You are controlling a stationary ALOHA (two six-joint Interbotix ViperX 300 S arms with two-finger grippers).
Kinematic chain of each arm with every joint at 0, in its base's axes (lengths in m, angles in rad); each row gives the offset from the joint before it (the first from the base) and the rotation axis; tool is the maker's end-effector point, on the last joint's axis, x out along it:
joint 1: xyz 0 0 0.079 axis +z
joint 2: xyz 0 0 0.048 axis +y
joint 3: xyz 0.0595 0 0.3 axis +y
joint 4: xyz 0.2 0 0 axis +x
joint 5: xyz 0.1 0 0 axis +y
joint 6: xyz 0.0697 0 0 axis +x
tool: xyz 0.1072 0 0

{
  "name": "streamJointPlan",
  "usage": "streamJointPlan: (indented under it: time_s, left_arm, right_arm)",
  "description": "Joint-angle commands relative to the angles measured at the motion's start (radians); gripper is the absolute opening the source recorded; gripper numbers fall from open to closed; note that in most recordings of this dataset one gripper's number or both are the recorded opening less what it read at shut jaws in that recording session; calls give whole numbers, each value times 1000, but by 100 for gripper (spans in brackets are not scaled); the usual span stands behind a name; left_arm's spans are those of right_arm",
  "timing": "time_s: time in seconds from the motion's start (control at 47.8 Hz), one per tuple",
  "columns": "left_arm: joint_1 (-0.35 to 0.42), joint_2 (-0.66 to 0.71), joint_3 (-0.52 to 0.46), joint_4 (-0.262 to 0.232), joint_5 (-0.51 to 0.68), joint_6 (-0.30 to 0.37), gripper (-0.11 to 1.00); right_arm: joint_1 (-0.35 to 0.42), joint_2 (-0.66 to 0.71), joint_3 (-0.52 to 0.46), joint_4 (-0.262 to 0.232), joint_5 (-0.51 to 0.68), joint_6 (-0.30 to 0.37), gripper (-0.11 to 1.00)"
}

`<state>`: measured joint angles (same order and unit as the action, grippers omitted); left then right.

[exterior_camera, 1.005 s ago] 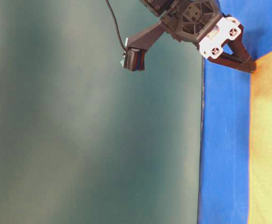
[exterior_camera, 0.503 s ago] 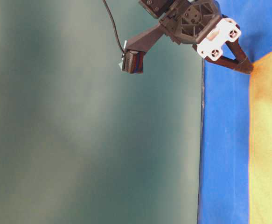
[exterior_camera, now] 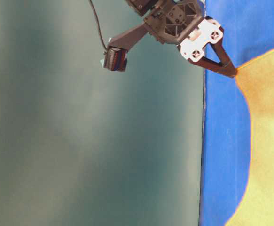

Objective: Fold the orange towel.
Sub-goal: 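Pull both held corners down toward the bottom edge, folding the towel in half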

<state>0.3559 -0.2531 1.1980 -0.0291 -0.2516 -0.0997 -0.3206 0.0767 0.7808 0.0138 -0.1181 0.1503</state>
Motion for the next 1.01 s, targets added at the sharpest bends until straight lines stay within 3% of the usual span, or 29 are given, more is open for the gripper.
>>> streamJointPlan:
  time_s: [0.0,0.335,0.544,0.796,0.984]
  left_arm:
    - [0,-21,-5,0,8,-6,1]
    - [-87,-40,-3,0,54,-12,1]
    - [-201,-84,0,0,133,-21,1]
    - [-422,-138,21,-2,215,-38,1]
    - [-583,-135,21,-2,221,-172,1]
  right_arm:
    - [2,-28,-12,0,-3,2,0]
    - [72,-43,-6,11,5,6,0]
    - [169,-63,8,64,29,6,0]
    - [325,-75,11,132,51,6,0]
    - [436,-77,8,206,52,6,0]
